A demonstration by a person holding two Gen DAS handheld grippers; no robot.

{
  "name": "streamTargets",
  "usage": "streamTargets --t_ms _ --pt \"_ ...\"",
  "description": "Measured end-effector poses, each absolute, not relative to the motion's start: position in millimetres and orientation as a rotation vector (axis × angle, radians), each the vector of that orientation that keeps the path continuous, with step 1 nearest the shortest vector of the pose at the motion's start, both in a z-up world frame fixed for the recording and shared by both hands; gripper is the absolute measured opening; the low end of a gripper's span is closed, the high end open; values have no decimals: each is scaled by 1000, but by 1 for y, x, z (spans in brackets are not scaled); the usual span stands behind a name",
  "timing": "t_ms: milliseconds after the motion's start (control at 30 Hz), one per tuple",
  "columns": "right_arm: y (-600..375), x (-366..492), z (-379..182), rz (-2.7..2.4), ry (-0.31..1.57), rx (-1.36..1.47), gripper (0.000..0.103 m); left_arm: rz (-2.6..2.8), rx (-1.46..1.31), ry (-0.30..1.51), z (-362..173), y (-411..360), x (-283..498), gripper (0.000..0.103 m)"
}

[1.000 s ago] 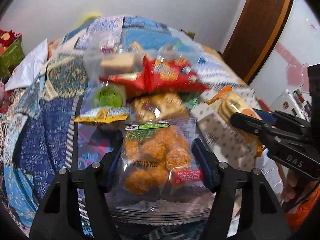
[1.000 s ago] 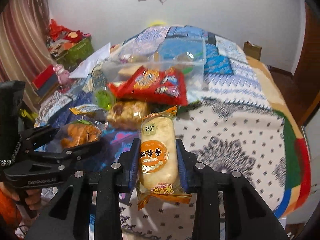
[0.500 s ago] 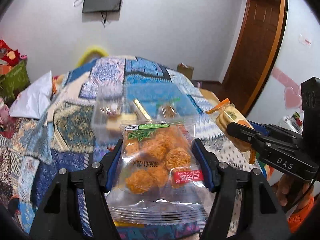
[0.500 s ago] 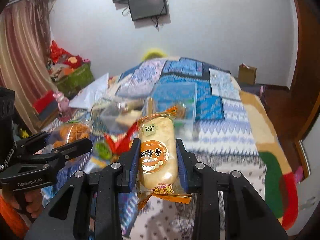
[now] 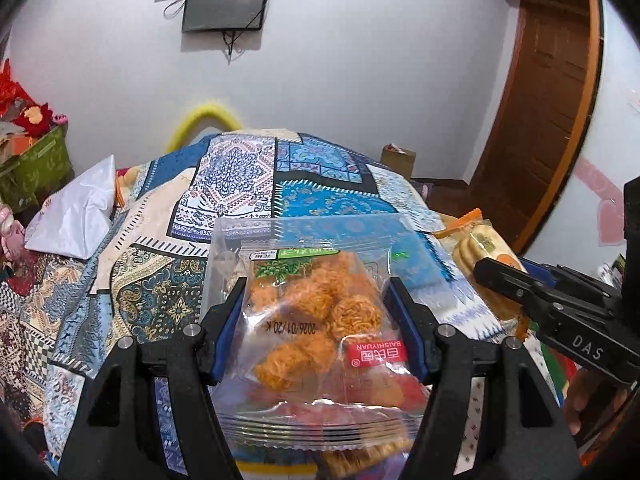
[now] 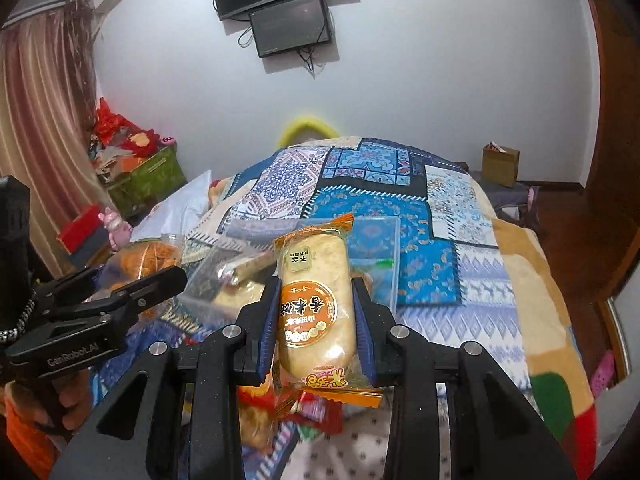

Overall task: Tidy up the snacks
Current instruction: 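Place puff bag and cream cake pack into the clear box, open both tools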

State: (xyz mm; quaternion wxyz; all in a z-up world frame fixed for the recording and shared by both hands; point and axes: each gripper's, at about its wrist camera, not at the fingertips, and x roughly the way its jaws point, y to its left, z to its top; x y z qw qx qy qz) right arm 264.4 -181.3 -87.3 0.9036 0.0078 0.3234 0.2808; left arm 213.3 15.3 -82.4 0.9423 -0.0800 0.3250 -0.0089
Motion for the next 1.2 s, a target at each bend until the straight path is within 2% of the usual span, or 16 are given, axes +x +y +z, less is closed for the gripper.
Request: streamTargets --t_ms 400,733,867,1067,1200 --pt "-145 321 -124 595 758 7 31 13 -163 758 -122 31 286 66" --pt "-127 335 -146 614 827 -59 31 28 -207 837 -151 42 313 66" --pt "-123 337 -149 613 855 -69 32 26 -220 839 -150 43 310 70" --pt "-129 333 -143 611 863 -53 43 16 -233 817 -131 48 295 70" --pt "-132 322 -128 608 830 -59 45 17 -217 778 -111 50 277 71"
